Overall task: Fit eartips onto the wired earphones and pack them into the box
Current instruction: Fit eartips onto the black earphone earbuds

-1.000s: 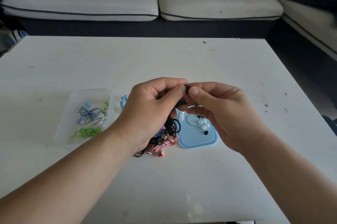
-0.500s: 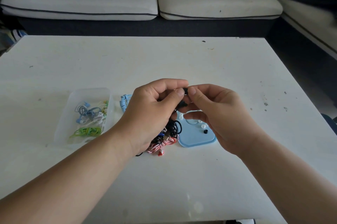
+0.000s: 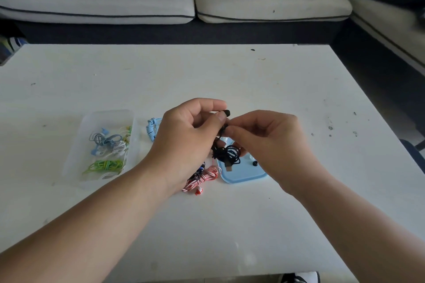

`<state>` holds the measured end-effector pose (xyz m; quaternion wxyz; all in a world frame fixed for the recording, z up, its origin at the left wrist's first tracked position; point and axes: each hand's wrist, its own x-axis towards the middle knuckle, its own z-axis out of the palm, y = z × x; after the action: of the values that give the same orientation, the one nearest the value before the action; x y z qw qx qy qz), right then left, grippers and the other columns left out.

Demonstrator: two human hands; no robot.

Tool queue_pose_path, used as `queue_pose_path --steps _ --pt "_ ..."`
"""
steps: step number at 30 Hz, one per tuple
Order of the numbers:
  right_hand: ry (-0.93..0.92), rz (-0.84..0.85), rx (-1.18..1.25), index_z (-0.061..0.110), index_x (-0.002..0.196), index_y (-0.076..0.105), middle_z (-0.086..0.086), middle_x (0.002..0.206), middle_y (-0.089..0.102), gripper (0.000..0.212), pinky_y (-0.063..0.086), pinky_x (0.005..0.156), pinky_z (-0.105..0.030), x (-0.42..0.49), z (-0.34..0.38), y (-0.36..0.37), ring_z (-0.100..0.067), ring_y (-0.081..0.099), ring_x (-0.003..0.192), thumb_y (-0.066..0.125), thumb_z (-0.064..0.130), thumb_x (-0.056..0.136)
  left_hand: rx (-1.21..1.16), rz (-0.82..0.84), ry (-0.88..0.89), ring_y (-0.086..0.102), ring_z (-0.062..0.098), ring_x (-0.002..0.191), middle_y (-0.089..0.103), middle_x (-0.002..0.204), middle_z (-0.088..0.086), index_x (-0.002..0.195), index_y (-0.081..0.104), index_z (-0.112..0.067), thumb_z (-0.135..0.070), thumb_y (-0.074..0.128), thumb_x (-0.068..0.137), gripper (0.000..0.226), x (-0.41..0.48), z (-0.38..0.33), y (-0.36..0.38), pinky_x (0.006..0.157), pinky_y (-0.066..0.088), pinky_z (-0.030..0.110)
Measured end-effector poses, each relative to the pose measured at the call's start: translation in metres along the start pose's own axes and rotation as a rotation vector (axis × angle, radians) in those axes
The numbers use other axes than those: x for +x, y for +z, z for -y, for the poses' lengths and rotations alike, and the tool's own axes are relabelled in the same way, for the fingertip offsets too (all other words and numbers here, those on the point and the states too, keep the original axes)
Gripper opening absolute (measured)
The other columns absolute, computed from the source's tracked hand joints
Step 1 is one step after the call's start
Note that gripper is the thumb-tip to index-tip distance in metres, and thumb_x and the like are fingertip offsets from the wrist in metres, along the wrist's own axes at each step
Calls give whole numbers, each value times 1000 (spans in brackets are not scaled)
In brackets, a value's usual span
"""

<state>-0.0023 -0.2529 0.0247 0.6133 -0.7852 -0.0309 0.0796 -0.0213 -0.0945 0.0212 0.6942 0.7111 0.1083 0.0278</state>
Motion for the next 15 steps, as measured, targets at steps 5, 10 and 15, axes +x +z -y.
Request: queue_pose_path --steps 5,10,15 --pt "-48 -13 -87 20 85 77 7 76 77 10 59 69 -27 3 -6 -4 -9 70 68 74 12 90 -56 75 -32 76 19 78 79 91 6 112 75 -22 -7 72 94 23 2 0 -3 66 58 25" --pt "-46 -28 -104 21 84 77 4 78 77 12 59 72 -29 3 -12 -13 -15 71 74 74 11 90 -80 103 -47 77 24 75 78 91 8 112 74 -18 3 77 87 32 1 1 -1 69 60 28" --pt "-1 -11 -109 18 85 77 -2 75 76 10 62 65 -31 -2 -21 -29 -14 71 65 71 16 93 -79 164 -72 78 30 79 78 91 7 113 73 -17 5 76 87 34 -2 5 5 74 62 32"
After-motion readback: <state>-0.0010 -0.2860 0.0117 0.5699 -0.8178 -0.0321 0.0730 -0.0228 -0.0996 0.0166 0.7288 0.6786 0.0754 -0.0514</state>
